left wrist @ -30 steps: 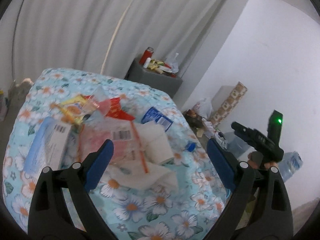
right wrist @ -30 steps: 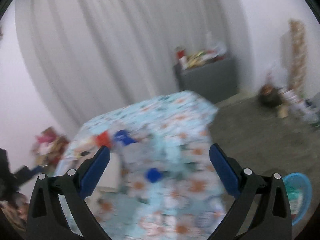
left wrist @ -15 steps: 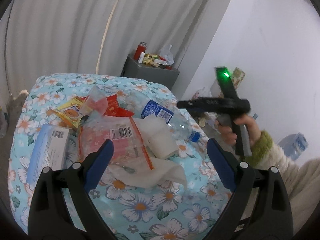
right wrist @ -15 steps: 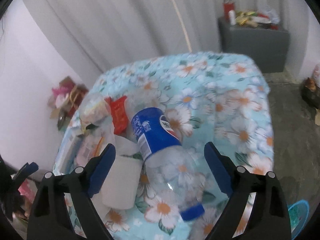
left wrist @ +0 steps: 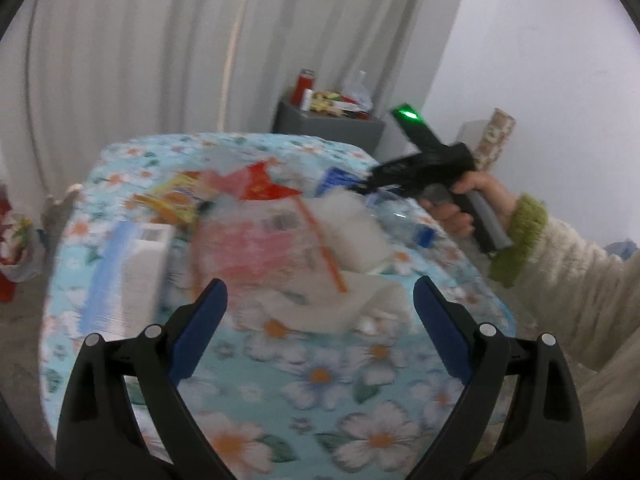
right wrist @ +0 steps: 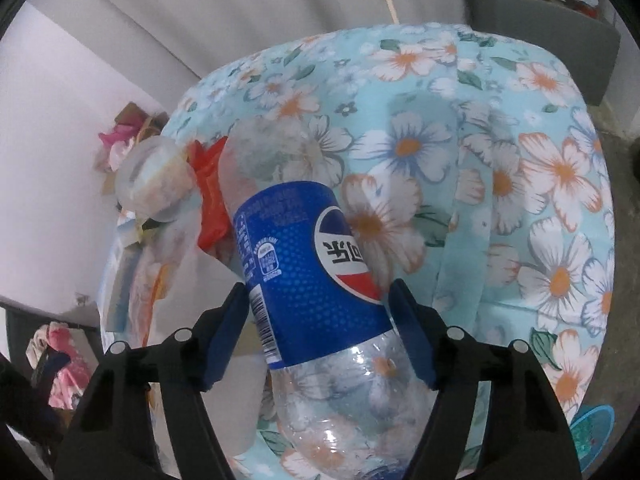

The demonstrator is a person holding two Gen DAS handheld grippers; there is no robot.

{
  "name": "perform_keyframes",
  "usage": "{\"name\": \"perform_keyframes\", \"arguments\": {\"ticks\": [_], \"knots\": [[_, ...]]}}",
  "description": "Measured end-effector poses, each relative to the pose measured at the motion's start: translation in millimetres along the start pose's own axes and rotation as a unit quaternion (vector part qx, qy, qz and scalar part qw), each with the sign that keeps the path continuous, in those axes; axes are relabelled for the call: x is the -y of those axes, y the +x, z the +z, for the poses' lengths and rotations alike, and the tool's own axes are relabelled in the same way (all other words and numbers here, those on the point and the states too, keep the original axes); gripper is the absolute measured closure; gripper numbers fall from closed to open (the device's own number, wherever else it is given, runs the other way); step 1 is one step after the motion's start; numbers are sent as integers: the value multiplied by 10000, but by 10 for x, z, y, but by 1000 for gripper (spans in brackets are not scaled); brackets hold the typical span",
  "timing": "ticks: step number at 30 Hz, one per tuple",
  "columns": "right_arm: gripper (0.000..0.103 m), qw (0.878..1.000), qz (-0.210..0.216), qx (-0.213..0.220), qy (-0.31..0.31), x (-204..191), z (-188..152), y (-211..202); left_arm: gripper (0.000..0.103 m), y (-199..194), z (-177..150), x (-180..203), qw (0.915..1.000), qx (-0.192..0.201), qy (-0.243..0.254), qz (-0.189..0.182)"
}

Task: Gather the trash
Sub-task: 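Grasp the Pepsi bottle with the right tool while the left tool grasps the blue-and-white box, then lift the Pepsi bottle and the paper box off the bed with both tools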

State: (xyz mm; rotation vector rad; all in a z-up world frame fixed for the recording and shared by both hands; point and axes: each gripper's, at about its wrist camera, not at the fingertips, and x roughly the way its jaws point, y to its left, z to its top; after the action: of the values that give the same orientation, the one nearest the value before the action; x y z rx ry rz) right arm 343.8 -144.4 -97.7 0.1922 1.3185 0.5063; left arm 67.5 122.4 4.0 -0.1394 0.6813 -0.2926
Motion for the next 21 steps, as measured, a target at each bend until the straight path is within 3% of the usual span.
{"name": "perform_keyframes", "arguments": {"ticks": [4,8,11,16,19,21], "knots": [[37,9996,37,100,275,85,-71,-94,13,16,111,-385,9973,-17,-91,726],[39,9964,271,189,787,284,-217,-199,13,321,195,-912,9852,-656,-266,1564],[39,9917,426,255,1189,430,-394,-296,13,543,194,-1222,9806,-1035,-439,1608],[40,9831,609,349,1688,554,-809,-447,14,757,115,-1551,9760,-1445,-1144,1157],[40,9771,754,414,1948,563,-1116,-517,28,815,59,-1583,9749,-1530,-1187,1098],[41,9728,850,448,2106,552,-1318,-536,29,836,29,-1587,9740,-1522,-1255,1112]]}}
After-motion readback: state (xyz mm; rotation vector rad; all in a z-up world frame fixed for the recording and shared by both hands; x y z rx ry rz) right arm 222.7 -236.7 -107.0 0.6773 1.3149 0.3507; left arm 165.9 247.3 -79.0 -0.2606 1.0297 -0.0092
